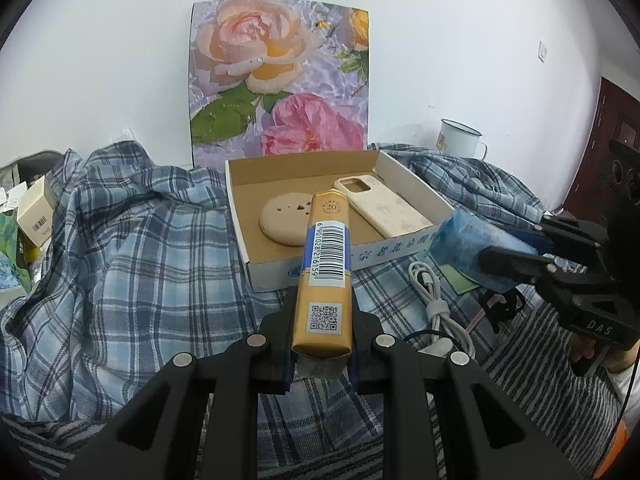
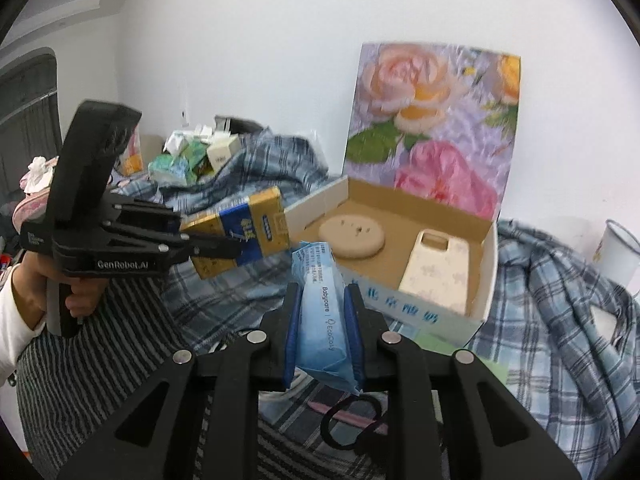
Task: Organize soft objects
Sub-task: 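Grasp the blue face mask with the right tool while the left tool holds the pack, then lift the pack with the left tool while the right tool lifts the mask over the box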
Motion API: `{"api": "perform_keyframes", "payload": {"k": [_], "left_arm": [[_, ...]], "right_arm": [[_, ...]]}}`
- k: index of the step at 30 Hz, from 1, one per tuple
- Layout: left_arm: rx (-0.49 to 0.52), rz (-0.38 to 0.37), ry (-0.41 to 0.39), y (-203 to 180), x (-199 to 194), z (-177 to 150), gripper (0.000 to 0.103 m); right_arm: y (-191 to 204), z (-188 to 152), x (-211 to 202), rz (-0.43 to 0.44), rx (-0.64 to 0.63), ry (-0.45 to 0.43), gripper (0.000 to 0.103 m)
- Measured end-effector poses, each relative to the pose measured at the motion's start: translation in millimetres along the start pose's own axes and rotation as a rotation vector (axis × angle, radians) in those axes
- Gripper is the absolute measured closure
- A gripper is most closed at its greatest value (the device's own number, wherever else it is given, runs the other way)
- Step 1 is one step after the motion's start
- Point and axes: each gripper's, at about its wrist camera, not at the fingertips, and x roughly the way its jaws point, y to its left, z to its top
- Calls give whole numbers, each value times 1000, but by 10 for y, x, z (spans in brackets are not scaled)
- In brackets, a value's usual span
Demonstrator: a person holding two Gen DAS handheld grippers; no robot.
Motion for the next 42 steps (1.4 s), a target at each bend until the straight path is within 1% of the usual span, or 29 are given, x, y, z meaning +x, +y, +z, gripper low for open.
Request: {"api": "perform_keyframes", "payload": {"k": [6,13,20,25,30,34,37,39,42], "left_arm": [[4,7,-28,6,-49,5,82],[19,20,-68,-24,-127,31,82],[69,27,-103,-138,-211,72,82],[70,33,-128,-170,-303,135,82],[68,34,-172,-224,-496,270,82],[71,34,-218,-314,-703,415,82],[83,27,-251,-396,-846,500,82],[85,21,-275,-451,-938,559,82],[85,11,-292,-520,-1017,634,82]], "right_arm": [[3,47,-111,-30,-8,-63,82],[17,92,-193,-45,-18,-101,83],[-11,133,-264,-40,-6,-127,83],[-23,209,-353,-55,-7,-156,83],[-56,332,-524,-66,-13,-198,83],[-93,485,-717,-74,-7,-250,83],[-99,602,-851,-80,7,-283,83],[-116,671,-918,-65,29,-289,83],[-94,734,-1033,-82,28,-320,83]]}}
